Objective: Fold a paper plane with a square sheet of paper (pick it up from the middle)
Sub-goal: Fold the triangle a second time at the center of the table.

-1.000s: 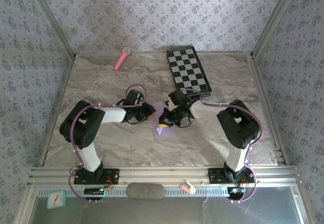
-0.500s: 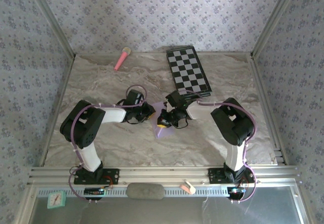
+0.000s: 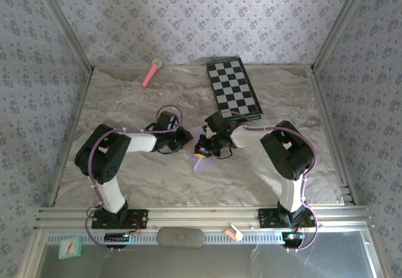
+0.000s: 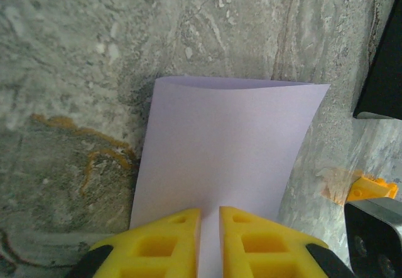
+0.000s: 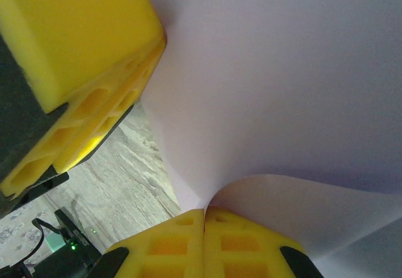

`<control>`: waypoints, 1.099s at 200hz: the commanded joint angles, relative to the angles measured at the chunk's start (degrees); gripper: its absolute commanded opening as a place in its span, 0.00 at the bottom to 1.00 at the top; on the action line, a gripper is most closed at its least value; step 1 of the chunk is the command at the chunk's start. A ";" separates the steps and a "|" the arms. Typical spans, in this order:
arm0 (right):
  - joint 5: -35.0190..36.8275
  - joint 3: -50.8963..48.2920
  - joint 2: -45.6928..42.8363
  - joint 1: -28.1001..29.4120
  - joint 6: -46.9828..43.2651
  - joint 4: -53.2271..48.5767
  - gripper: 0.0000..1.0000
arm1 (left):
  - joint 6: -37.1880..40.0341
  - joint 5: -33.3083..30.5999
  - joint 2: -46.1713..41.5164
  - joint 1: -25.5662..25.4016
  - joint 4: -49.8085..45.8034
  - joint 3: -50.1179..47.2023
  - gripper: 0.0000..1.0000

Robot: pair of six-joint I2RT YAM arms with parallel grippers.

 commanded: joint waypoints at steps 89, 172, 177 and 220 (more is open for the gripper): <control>0.60 2.36 2.12 0.68 -0.27 -0.98 0.01 | 0.35 0.38 1.56 0.11 -2.13 0.09 0.17; 1.56 1.76 2.34 0.53 0.82 -0.30 0.01 | -0.14 0.12 1.38 0.11 -1.99 -0.35 0.17; 1.72 1.75 2.29 0.50 0.89 -0.25 0.01 | -0.12 0.12 1.38 0.14 -1.87 -0.42 0.17; 1.58 1.40 2.30 0.50 1.23 0.21 0.01 | -0.21 0.12 1.21 0.07 -1.86 -0.56 0.17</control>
